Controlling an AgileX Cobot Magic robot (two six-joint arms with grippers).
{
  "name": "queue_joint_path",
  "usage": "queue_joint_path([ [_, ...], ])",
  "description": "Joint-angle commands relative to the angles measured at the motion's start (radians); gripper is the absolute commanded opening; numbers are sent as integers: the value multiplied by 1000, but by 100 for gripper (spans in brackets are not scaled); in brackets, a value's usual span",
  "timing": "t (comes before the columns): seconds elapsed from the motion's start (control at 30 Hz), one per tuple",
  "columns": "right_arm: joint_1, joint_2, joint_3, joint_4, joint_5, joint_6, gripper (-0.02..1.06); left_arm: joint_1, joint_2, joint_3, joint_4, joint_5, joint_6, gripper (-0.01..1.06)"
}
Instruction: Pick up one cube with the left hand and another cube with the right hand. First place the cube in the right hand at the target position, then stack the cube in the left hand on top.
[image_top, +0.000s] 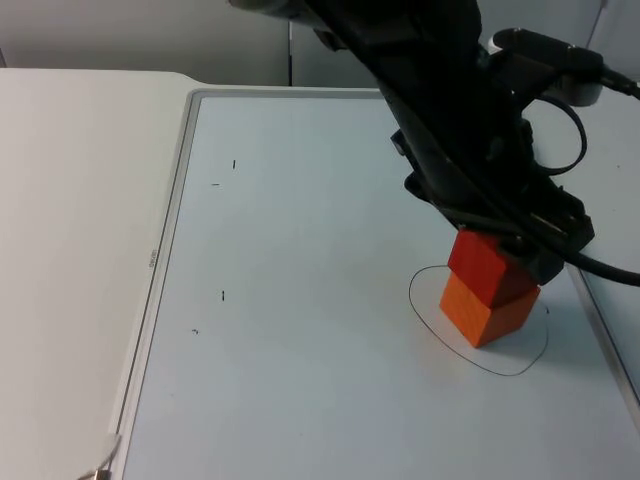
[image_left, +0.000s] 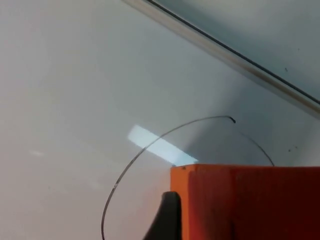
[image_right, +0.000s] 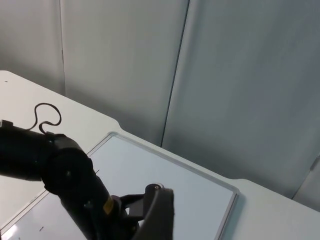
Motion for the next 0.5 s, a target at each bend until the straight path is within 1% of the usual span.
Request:
queue_joint_path([
  [0.0, 2, 0, 5, -5, -12, -1, 80, -8, -21, -2, -10, 5, -5, 76],
  [0.1, 2, 0, 5, -5, -12, -1, 80, -8, -42, -2, -10, 12, -5, 76],
  [0.2, 2, 0, 5, -5, -12, -1, 80, -8, -80, -34, -8, 90, -5, 76],
  [0.23, 2, 0, 5, -5, -12, -1, 80, -8, -80, -34, -8, 90, -5, 76],
  [0.33, 2, 0, 5, -5, -14, -1, 80, -8, -112, -101, 5, 208, -5, 76],
  [0.43, 2, 0, 5, -5, -14, -1, 80, -8, -152, -202, 43, 351, -5, 76],
  [0.47, 2, 0, 5, -5, -14, -1, 80, -8, -152, -202, 43, 351, -5, 76],
])
